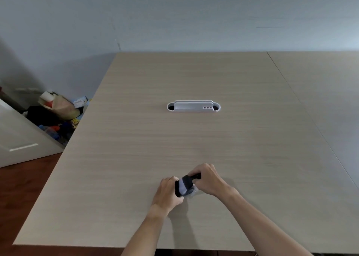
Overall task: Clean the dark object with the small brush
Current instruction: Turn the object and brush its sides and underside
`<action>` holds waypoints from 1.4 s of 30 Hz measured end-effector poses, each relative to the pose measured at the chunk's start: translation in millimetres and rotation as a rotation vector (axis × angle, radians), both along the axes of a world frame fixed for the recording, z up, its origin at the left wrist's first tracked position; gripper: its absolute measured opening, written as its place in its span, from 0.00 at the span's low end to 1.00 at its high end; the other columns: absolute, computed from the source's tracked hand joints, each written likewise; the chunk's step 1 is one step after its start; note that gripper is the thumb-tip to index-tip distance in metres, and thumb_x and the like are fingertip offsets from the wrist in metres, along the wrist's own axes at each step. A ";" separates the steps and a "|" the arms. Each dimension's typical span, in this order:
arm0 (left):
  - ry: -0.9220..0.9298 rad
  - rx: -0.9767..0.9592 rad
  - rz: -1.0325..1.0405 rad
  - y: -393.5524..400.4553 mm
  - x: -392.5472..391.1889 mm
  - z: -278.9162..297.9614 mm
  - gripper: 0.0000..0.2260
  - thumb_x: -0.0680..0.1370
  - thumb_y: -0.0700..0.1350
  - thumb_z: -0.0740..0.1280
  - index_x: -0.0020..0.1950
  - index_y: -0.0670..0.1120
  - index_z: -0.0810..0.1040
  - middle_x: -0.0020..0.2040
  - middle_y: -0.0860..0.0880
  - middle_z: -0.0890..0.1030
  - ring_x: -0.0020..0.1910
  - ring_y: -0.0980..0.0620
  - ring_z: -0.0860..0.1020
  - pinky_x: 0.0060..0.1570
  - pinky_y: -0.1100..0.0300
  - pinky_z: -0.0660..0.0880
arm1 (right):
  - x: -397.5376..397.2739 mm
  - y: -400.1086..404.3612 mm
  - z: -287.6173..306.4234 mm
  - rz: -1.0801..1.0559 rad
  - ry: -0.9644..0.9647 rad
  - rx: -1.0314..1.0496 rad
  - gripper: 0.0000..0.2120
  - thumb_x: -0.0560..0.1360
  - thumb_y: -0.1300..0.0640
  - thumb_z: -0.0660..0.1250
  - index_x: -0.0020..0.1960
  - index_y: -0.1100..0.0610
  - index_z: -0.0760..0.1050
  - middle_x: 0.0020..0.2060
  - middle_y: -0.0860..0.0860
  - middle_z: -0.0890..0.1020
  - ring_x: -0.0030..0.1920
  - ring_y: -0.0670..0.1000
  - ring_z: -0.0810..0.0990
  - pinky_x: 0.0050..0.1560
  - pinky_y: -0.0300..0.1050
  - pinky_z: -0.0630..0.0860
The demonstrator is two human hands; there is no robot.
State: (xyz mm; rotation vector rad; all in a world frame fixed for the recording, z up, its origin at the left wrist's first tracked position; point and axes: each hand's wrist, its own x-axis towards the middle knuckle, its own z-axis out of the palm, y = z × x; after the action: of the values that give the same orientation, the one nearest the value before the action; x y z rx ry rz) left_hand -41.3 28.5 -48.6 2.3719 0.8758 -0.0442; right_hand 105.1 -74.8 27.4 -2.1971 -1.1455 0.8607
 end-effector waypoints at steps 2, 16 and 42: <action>0.000 -0.009 0.004 -0.8 -0.7 2.3 0.19 0.64 0.48 0.73 0.51 0.45 0.74 0.48 0.48 0.80 0.50 0.47 0.77 0.41 0.59 0.71 | -5.6 -1.1 -1.5 0.081 -0.014 -0.023 0.07 0.59 0.70 0.58 0.32 0.64 0.74 0.27 0.58 0.75 0.30 0.49 0.67 0.31 0.42 0.67; 0.031 -0.058 0.036 -2.6 -0.2 12.4 0.19 0.64 0.45 0.73 0.52 0.44 0.71 0.51 0.47 0.78 0.54 0.46 0.75 0.46 0.55 0.74 | 5.9 0.4 -3.8 -0.023 -0.016 -0.183 0.13 0.64 0.70 0.59 0.43 0.63 0.80 0.45 0.59 0.78 0.46 0.61 0.79 0.43 0.52 0.81; 0.016 -0.022 0.029 -2.3 0.1 10.3 0.18 0.63 0.46 0.74 0.49 0.46 0.72 0.50 0.50 0.76 0.52 0.48 0.74 0.44 0.62 0.66 | 26.9 -1.0 -11.3 0.030 -0.141 -0.321 0.06 0.74 0.67 0.58 0.42 0.61 0.72 0.47 0.61 0.76 0.41 0.59 0.74 0.39 0.48 0.70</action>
State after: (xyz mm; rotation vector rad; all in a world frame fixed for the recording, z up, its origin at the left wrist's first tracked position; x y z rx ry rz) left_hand -41.3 26.2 -38.4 2.3411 0.9134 -0.0611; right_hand 132.0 -75.9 16.1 -2.5409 -1.1763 0.9716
